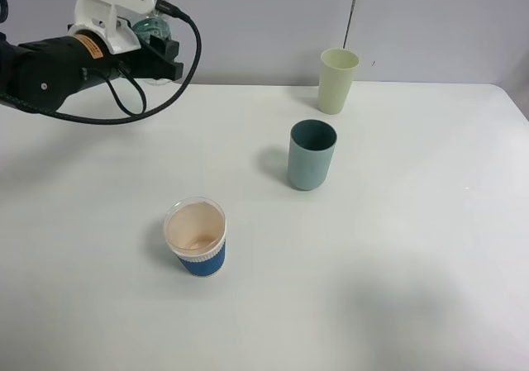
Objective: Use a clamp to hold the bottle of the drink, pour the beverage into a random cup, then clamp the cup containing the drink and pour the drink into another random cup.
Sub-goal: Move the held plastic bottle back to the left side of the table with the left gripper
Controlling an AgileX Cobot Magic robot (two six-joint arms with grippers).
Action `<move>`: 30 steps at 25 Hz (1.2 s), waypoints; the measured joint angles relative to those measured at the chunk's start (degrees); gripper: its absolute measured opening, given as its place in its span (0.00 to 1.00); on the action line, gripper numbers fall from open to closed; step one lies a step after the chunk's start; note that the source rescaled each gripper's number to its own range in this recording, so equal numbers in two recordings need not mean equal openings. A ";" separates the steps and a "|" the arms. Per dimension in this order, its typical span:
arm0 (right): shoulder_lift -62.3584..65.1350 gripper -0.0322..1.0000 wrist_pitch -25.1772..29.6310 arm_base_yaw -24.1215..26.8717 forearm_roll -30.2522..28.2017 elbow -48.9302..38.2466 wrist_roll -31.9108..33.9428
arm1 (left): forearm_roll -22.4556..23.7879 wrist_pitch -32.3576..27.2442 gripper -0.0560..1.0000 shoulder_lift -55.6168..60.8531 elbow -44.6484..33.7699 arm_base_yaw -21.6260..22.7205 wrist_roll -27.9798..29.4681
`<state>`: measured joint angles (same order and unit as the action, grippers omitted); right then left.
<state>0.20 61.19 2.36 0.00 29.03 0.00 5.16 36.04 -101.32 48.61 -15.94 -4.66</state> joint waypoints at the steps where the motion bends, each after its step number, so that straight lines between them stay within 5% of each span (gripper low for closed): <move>1: 0.00 0.59 0.00 0.00 -0.31 0.00 0.00 | 1.06 0.00 0.11 -0.12 -0.01 0.60 1.21; 9: 0.00 0.59 0.00 0.00 0.00 0.00 0.00 | 10.09 1.47 0.11 -3.81 -1.76 4.61 8.98; 18: 0.00 0.59 0.00 0.00 0.00 0.00 0.00 | 13.41 9.98 0.11 -9.73 -6.06 9.06 9.19; 30: 0.00 0.59 0.00 0.00 0.00 0.00 0.00 | 16.28 18.92 0.11 -17.60 -6.16 9.27 8.99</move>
<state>0.20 61.19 2.36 0.00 29.03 0.00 21.44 54.96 -118.93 42.45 -6.67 4.33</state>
